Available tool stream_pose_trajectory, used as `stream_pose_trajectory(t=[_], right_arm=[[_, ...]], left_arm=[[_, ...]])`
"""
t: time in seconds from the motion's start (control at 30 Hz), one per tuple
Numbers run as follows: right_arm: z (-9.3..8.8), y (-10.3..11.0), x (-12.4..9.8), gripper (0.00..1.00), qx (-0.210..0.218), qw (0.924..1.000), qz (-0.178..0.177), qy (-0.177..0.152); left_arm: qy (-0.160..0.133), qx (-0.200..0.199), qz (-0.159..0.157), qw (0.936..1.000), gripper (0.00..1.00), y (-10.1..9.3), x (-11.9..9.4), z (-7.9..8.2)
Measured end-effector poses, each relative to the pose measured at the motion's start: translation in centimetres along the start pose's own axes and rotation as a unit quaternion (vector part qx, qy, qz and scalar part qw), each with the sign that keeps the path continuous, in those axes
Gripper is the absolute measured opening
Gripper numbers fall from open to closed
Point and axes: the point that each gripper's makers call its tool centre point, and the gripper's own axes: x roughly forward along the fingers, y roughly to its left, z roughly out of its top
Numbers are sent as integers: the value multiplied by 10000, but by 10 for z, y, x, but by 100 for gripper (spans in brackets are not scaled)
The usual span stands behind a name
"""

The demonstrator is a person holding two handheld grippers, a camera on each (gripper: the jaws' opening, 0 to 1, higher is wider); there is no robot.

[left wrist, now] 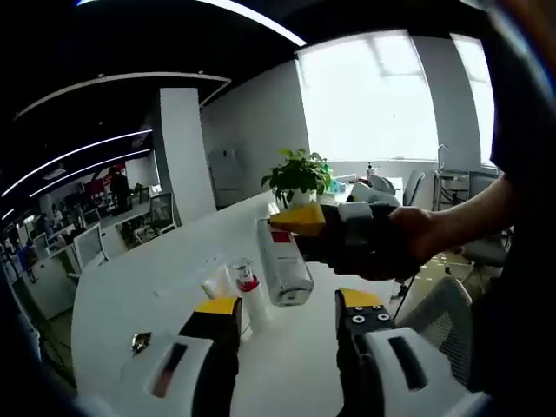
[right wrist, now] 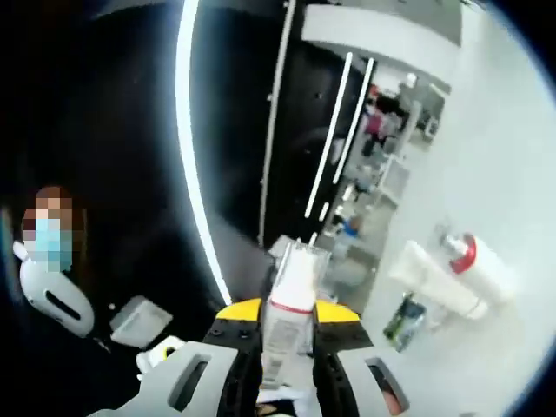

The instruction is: Arrange the skincare products in the storage area until every visible bottle or jar stands upright without overlapping.

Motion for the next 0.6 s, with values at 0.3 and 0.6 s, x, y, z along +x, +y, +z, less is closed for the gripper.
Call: stream_pose_trajectory(t=[0.3,0.6], right_arm=[[23,25,-12,13,-1473,9883,385,-82],[8,18,-8,13,-3123,9393,735,1216]], left_arm=[[160,-251,31,9996,46,1,-11,-17],[536,-209,238,9981,45,24,-5,-60]])
